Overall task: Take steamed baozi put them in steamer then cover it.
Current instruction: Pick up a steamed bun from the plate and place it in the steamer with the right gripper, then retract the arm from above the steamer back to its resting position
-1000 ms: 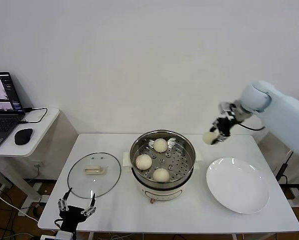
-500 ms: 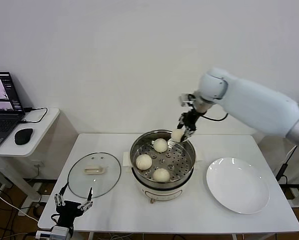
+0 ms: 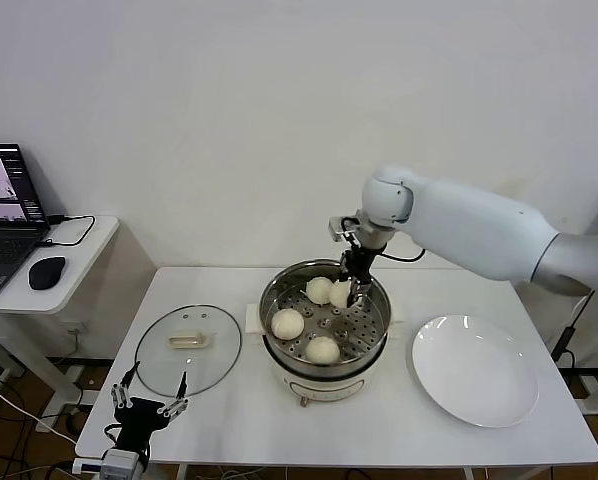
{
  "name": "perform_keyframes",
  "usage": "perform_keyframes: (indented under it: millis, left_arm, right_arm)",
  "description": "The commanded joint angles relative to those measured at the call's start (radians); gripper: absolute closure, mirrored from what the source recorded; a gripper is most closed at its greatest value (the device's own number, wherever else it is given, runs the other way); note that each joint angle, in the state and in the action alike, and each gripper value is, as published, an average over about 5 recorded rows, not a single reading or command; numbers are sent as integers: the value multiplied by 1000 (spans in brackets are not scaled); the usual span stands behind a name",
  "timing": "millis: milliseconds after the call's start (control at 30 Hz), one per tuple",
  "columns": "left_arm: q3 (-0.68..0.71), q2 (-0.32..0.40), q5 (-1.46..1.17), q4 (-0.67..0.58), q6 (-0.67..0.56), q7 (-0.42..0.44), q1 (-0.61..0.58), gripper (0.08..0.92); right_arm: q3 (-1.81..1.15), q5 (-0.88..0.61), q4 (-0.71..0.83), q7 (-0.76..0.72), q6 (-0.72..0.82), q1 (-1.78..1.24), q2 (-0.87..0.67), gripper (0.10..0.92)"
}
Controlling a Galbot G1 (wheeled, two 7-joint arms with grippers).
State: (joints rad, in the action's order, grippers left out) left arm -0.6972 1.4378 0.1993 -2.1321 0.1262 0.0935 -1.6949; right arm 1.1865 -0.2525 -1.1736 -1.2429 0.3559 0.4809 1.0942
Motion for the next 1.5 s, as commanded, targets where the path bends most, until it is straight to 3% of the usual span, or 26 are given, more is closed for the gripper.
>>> perform_keyframes:
  millis: [33, 667, 1033, 1133, 1500]
  left_arm:
    - [0, -2, -4, 2, 1, 1, 2, 177]
    - [1, 0, -7, 13, 1, 2, 13, 177]
    - [10, 22, -5, 18, 3, 8, 16, 177]
    - [14, 25, -8, 14, 2, 12, 14, 177]
    - [15, 44, -129, 40, -74, -24, 1, 177]
  right_arm:
    - [29, 19, 1, 7, 11, -47, 21, 541]
    - [27, 71, -14, -8, 8, -63, -6, 529]
    - [-76, 61, -117, 11, 22, -45, -143, 247]
    - [-175, 49, -168, 31, 24, -59, -220, 210]
    - [-740, -315, -400, 406, -2, -329, -586, 202]
